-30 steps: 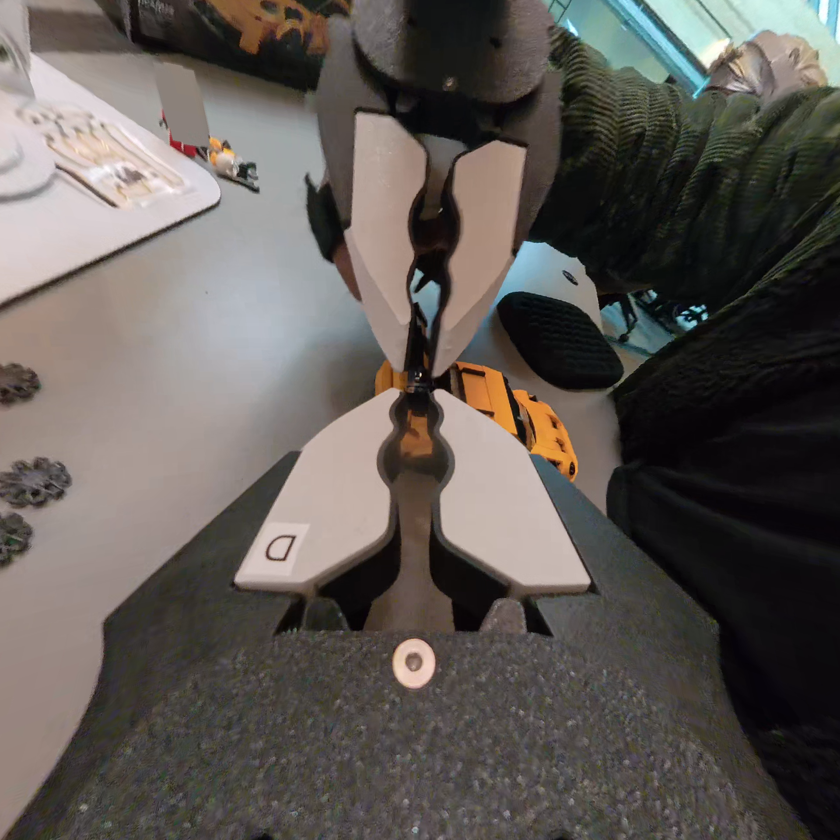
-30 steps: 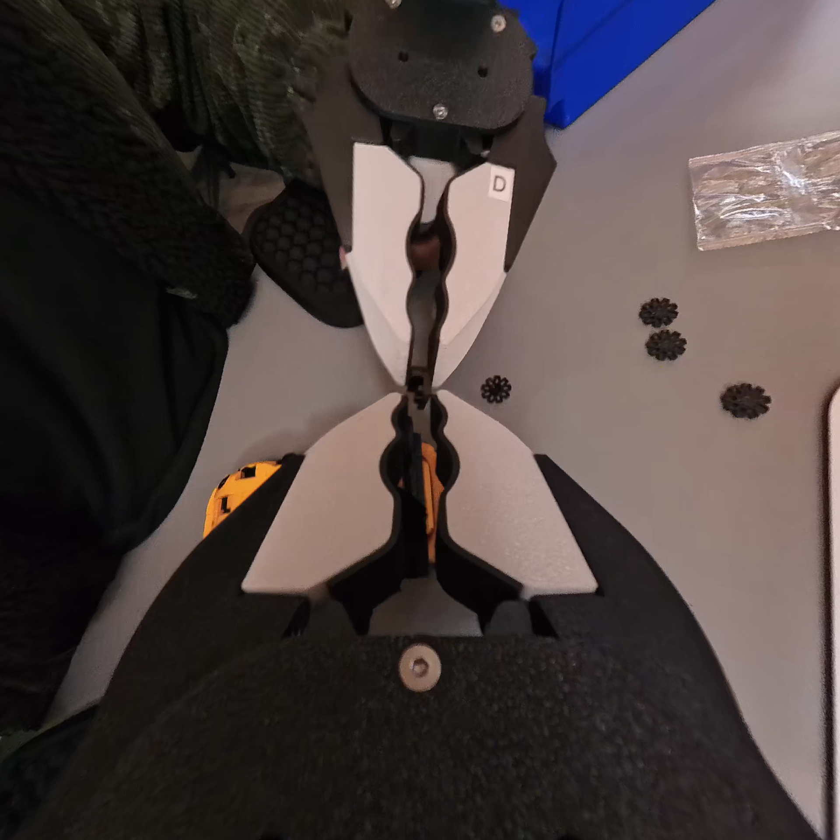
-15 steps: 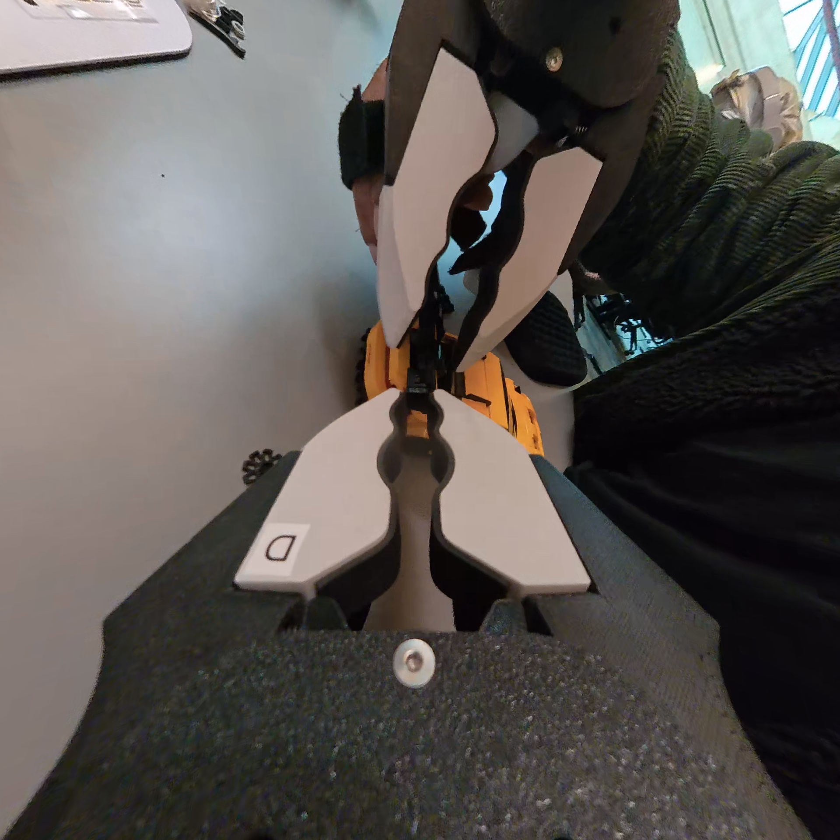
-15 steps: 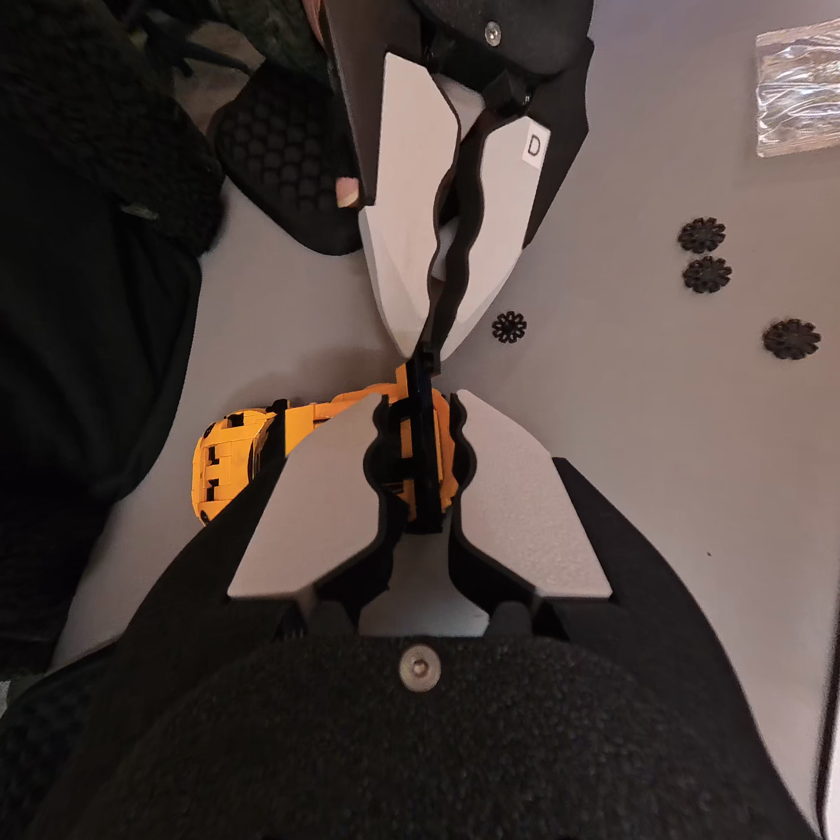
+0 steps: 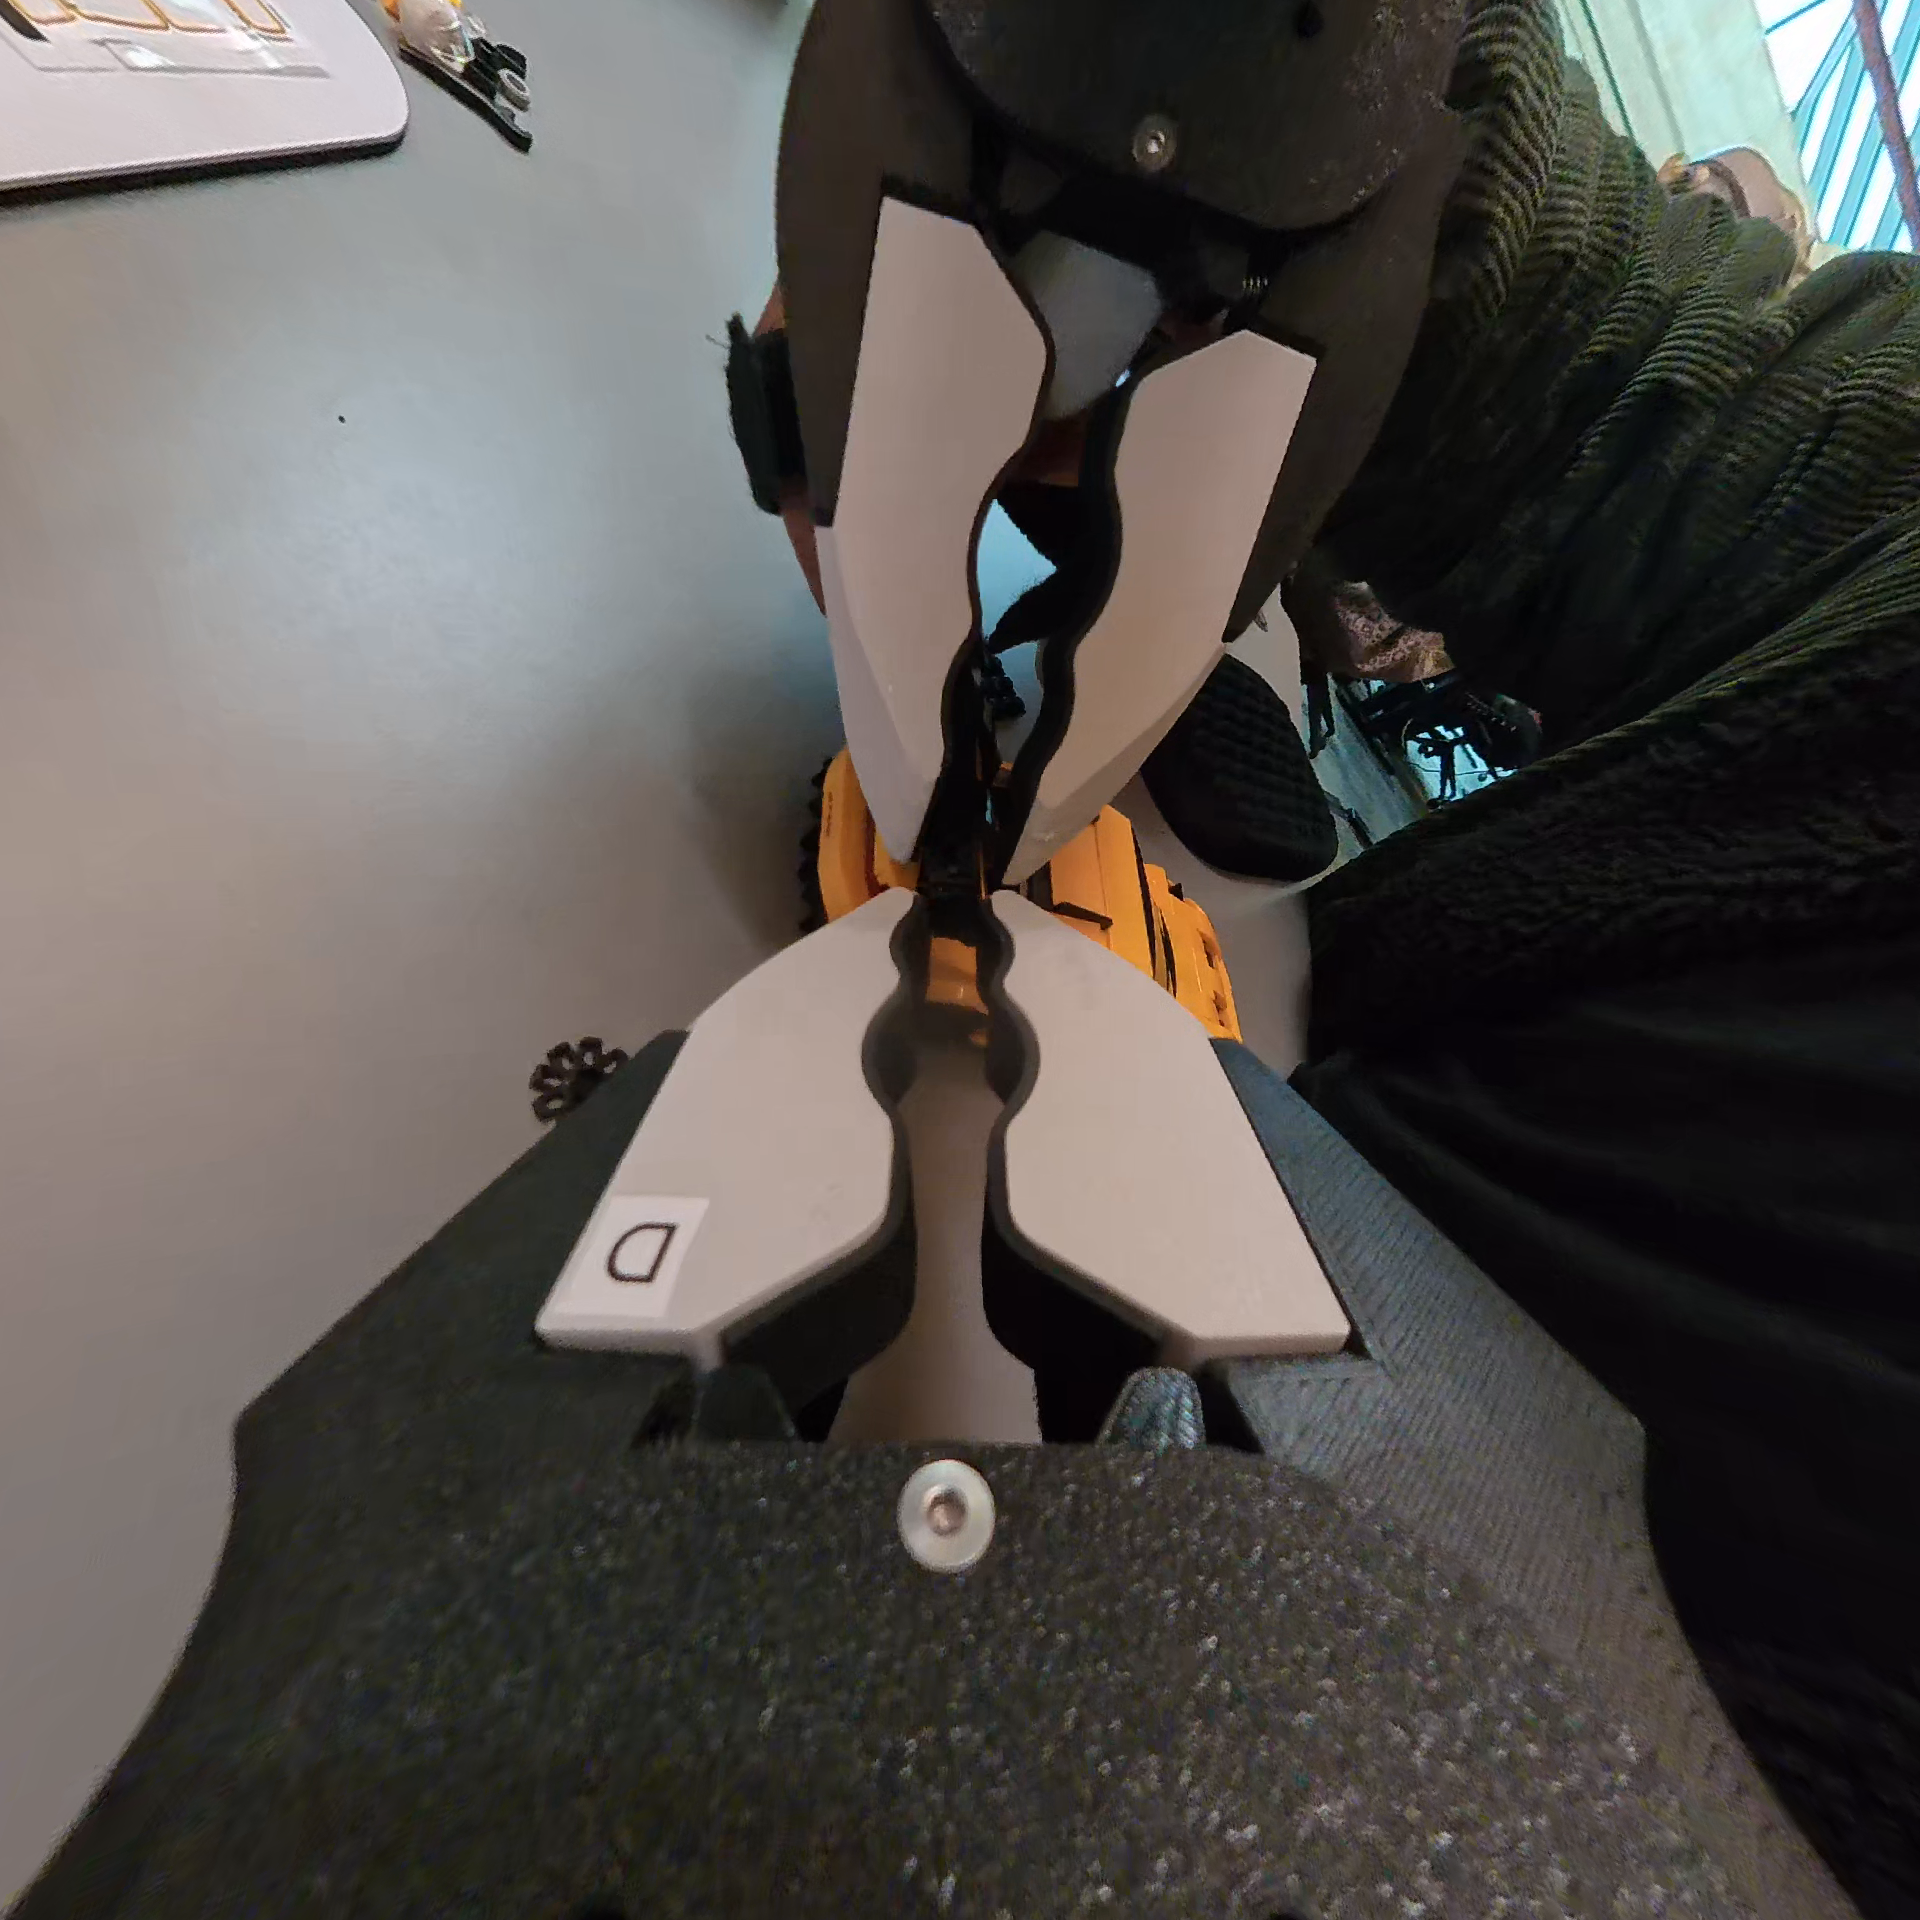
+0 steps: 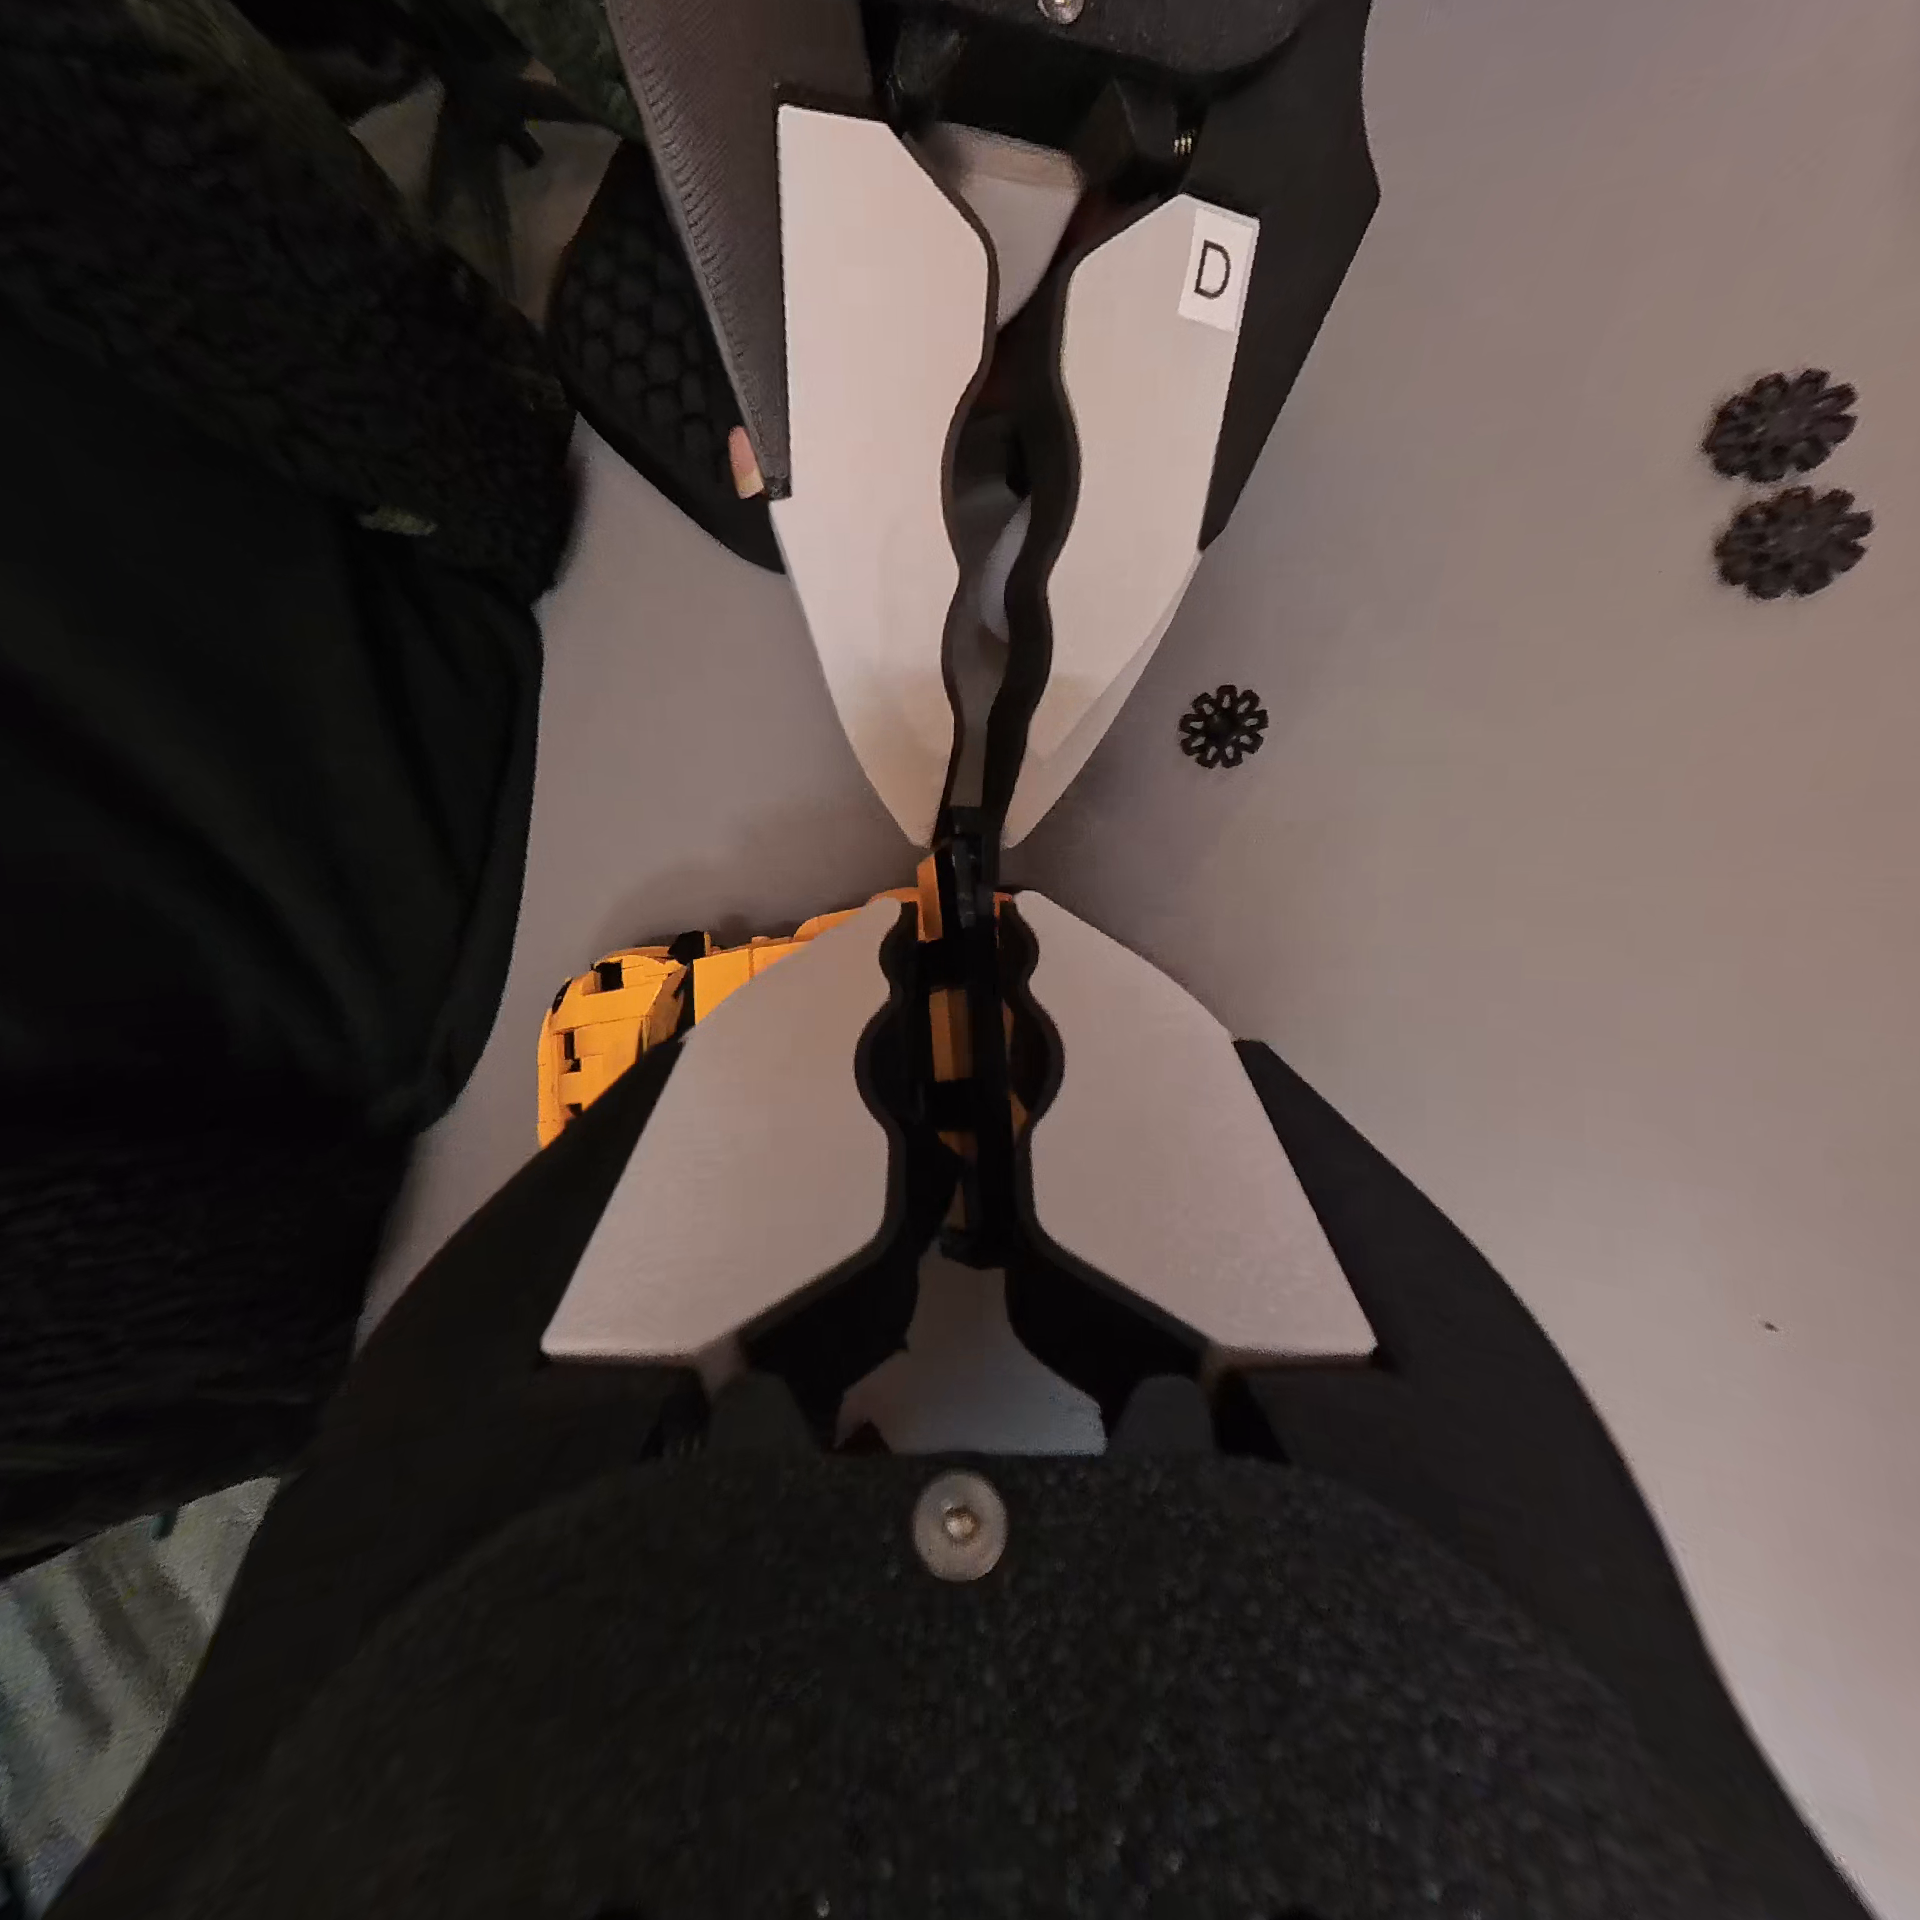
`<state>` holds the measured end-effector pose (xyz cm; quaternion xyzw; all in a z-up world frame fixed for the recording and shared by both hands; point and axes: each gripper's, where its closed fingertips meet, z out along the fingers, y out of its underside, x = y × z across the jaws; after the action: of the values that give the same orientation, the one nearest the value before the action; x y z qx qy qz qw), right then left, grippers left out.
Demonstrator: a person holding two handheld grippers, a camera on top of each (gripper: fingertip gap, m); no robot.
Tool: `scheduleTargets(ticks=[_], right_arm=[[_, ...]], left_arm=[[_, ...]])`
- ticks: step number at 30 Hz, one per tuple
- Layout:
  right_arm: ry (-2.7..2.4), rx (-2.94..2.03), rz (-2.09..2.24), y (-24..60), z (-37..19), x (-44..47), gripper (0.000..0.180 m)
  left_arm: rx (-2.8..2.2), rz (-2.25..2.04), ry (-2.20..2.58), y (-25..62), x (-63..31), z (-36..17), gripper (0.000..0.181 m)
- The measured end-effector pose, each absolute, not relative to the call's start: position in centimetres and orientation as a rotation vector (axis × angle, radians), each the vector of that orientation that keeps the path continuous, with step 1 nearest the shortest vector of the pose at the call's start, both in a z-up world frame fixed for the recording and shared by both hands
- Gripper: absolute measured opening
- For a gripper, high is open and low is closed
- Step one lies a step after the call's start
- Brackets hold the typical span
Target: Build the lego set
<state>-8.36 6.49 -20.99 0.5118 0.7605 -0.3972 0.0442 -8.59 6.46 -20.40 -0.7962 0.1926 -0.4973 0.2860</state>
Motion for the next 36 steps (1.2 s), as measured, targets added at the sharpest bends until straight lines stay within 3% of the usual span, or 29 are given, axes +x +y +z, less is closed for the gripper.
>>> scheduleTargets(ticks=[26,36], right_arm=[[2.028,1.636,-1.331,6.4,-20.4,-8.3,0.007],[2.353,1.519,-1.017,6.4,-21.0,-8.2,0.014]], left_arm=[[-2.107,-1.33,0.507,6.3,-8.4,-20.3,0.008],[-2.112,-1.196,0.53,6.4,-9.4,-20.3,0.008]])
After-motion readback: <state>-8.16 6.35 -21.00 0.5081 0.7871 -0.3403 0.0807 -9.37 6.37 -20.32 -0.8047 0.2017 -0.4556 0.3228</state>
